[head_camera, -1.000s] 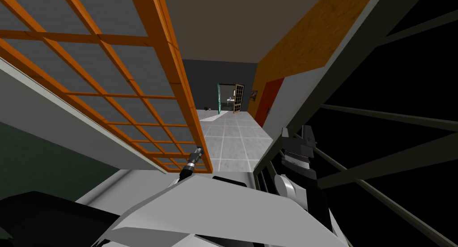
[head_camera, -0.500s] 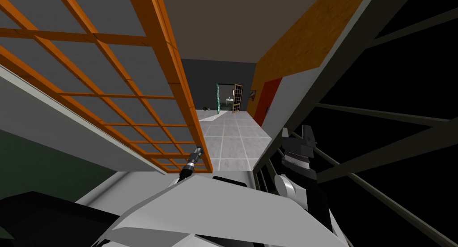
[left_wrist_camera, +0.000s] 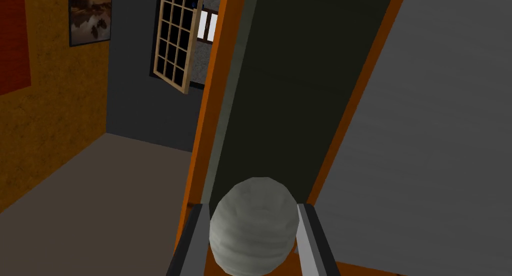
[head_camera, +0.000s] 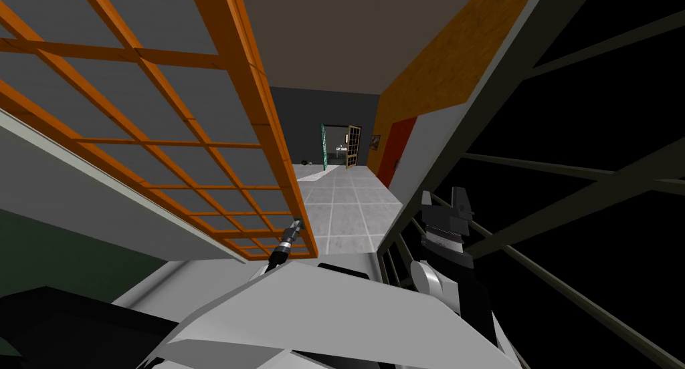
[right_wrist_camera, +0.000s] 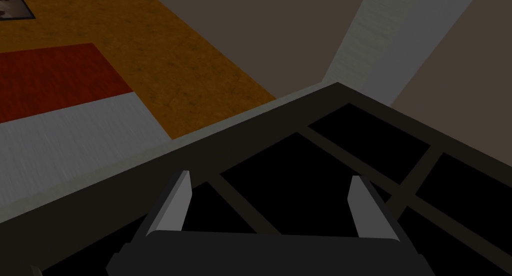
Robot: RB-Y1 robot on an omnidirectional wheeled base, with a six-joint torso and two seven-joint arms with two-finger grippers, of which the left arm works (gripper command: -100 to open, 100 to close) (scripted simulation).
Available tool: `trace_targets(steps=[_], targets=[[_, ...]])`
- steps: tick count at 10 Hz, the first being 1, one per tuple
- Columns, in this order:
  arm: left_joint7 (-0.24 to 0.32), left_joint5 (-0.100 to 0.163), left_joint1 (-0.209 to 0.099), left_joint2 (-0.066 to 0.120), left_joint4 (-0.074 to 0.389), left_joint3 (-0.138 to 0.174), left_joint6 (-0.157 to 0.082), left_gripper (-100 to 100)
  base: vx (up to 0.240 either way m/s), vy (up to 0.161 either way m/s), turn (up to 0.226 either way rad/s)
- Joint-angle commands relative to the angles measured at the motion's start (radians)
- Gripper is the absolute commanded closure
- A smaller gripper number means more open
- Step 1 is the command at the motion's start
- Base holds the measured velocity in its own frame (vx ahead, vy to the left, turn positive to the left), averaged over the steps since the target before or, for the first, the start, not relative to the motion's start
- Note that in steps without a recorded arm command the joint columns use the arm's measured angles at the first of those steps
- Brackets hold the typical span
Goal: Pull the door open
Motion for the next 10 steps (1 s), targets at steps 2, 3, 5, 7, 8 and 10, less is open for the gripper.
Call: trace_targets(steps=[2,3,5,7,8,10], targets=[[0.063,0.009,-0.004,-0.001,0.01,-0.001,-0.001,100,-0.03,0.01,-0.036],[0.09,0.015,-0.007,0.0,0.014,-0.001,-0.001,100,-0.036,0.007,-0.058],[0.129,0.02,-0.01,0.0,0.017,-0.001,-0.001,100,-0.026,0.004,-0.03],[0.166,0.027,-0.013,0.001,0.022,-0.001,-0.001,100,-0.041,0.015,-0.058],[0.204,0.034,-0.017,0.002,0.027,-0.001,-0.002,100,-0.034,0.009,-0.045],[0.242,0.042,-0.02,0.003,0.031,-0.001,-0.002,100,-0.042,0.017,-0.06]])
